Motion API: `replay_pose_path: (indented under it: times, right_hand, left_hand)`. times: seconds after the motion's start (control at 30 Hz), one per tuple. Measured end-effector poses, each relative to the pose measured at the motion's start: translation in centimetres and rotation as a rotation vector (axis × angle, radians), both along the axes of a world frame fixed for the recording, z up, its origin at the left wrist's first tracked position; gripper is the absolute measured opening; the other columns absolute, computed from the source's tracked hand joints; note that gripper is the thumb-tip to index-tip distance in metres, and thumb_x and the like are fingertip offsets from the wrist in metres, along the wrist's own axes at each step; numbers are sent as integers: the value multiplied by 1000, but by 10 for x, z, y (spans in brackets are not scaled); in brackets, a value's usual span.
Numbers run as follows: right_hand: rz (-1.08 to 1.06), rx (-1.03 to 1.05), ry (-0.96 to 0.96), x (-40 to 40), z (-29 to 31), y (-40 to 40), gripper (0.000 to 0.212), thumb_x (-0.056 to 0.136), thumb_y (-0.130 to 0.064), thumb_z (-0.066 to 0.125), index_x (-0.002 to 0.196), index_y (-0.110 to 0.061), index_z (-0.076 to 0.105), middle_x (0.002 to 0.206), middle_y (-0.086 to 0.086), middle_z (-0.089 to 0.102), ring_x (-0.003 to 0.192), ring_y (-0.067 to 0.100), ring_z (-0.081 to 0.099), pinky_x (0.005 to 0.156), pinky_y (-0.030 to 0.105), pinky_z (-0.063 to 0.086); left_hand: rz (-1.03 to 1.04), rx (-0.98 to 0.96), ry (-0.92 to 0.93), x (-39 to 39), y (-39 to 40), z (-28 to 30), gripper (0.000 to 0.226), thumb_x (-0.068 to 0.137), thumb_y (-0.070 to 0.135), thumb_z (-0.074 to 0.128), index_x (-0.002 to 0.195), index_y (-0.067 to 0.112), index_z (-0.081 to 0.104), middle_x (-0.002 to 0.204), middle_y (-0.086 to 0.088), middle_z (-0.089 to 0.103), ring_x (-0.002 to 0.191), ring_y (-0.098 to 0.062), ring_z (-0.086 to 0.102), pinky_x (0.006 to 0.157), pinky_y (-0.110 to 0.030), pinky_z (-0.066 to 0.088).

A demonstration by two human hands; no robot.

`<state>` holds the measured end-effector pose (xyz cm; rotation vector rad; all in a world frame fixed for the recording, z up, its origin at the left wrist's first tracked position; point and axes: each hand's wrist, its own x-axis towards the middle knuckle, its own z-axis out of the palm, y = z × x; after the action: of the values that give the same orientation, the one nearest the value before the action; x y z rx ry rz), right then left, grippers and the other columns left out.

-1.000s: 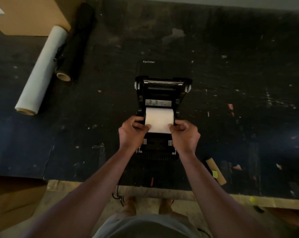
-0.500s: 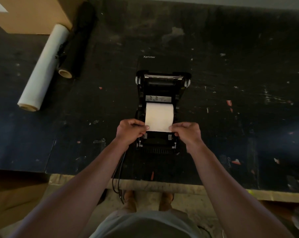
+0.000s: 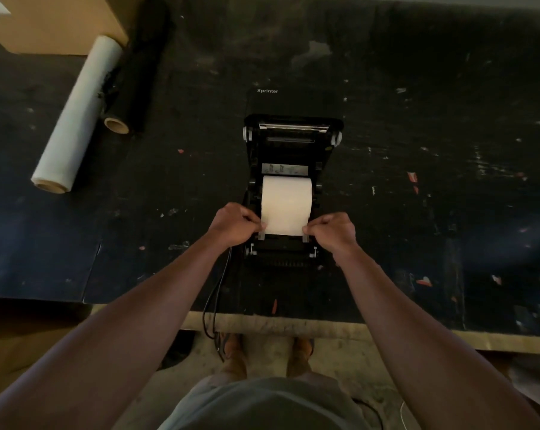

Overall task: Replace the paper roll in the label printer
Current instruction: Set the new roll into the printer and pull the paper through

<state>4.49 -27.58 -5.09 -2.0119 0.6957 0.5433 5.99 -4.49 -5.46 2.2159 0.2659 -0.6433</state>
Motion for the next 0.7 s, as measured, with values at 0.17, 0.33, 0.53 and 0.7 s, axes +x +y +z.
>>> replay_pose_path:
  times: [0.17,0.33,0.53,0.7]
  right_hand:
    - [46,-59,3,3,3,0,12,84,-21,83,77,-26,75,80,-10,63,73,4,54,67,29,48]
    - [186,-302,-246,-18,10,6,13,84,-20,83,83,-26,72,92,-7,70,79,4,62,66,24,49]
    - [737,-576,-764,-60,4,21,34,89,-26,72,121,-15,71,126,6,63,115,21,61,96,41,49]
    - [903,-647,-616,-64,-3,27,41,99,-35,53,134,-15,62,137,4,57,123,19,56,106,42,42]
  left_hand:
    - [-94,81,10,6,-1,3,3,91,23,80,92,26,80,110,3,80,94,-7,71,83,-26,54]
    - [-145,168,59,15,-7,9,15,88,29,82,95,16,81,94,3,75,87,-14,70,76,-29,51]
    - [-266,312,135,32,-15,22,27,77,35,87,82,15,70,88,-5,70,79,-20,67,63,-31,49]
    - [-287,377,146,31,-16,26,40,79,34,87,105,7,72,102,-10,72,91,-26,70,78,-37,58]
